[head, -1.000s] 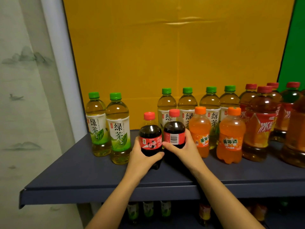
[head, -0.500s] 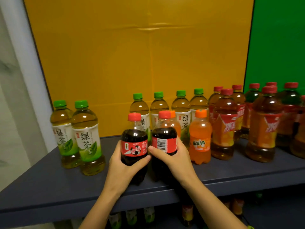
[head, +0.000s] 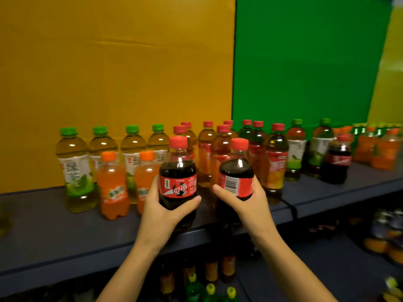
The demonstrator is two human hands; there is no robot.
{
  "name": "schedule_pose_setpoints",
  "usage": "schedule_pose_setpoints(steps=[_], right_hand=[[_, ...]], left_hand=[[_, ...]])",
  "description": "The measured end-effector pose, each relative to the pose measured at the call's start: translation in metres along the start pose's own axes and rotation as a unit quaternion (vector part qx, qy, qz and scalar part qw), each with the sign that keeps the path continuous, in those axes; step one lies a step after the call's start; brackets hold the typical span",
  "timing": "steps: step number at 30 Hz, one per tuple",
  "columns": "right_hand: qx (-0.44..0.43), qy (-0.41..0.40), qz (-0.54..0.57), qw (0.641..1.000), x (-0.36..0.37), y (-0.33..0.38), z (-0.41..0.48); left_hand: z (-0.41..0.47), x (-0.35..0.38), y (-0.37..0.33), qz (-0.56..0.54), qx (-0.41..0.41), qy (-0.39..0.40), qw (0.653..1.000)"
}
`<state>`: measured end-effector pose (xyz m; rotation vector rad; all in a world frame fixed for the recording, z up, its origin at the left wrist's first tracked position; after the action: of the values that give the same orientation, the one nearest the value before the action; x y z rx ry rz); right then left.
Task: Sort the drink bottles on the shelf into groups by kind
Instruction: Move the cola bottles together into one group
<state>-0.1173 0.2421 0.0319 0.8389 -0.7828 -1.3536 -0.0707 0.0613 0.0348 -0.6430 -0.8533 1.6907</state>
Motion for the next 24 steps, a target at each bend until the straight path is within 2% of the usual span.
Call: schedule_pose_setpoints(steps=[3,8,14,24], right_hand=[[0.005,-0.011,-0.007,1.0,-0.017,-0.002,-0.001],[0.013,-0.051,-0.027,0.998,-0.119,-0.014,0.002],[0.028,-0.088,-0.048,0.995,-0.2,-0.033,0.01],[0.014,-0.121,-0.08,0.989,-0.282,-0.069,0.074]], left_hand=[[0.0,0.012,0.006,-0.009,-0.012,-0.005,1.0],[-0.008,0.115,0.017,-0.032,-0.032,0.025,0.999],[0.001,0.208,0.033,-0.053,-0.043,0.068,0.995],[0.047,0.321,0.08,-0.068,-0.055,0.081,0.993]])
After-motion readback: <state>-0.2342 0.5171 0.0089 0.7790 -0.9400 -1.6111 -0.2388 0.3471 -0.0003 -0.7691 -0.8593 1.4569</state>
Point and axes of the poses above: each hand's wrist, its own z-axis towards the middle knuckle, its own x-axis out of the palm, y = z × x, the point moved 9 cm from there along z, towards the middle knuckle, and after that the axes turned 1 degree about x, right-handed, at the moved point
